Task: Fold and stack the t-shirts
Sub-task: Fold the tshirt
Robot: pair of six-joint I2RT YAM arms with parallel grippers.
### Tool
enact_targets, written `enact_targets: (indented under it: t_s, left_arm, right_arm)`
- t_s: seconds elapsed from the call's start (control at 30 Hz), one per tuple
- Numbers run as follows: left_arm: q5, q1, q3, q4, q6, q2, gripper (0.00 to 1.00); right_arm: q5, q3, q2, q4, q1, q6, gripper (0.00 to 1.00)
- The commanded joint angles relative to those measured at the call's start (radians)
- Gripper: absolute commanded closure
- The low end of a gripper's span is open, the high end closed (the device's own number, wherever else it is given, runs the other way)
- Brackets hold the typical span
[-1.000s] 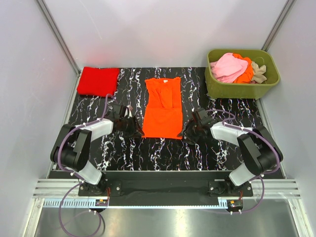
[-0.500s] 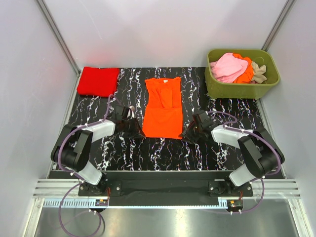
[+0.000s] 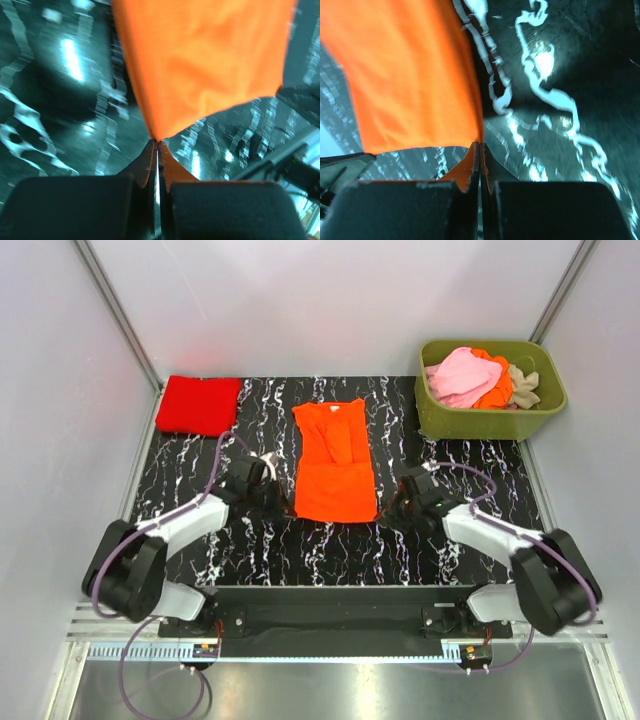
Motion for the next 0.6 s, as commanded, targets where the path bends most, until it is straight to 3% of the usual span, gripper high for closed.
enact_targets:
  t_s: [0.0,0.37,0.47,0.57]
  left_arm:
    - [-0.052,-0.052,-0.042,-0.017,-0.037,-0.148,1.00]
    - [-0.149,-0.290,-0.073,-0.200,-0.204,-0.454,1.00]
    - [-0.169,-0.290,-0.035,-0.226,-0.174,-0.411,1.00]
    - [-0.181,-0.272,0.069,-0.260,-0.135,-0.320,1.00]
  right_arm:
    - [0.049,-0.006,-0.129,-0.151,0.009,-0.063,1.00]
    - [0.000,-0.086,-0.529,-0.312,0.023,-0.063,1.00]
    - [0.026,-0.037,-0.555,-0.314,0.021,-0.106,1.00]
    - [0.069,0.064,-0.477,-0.321,0.021,-0.175,1.00]
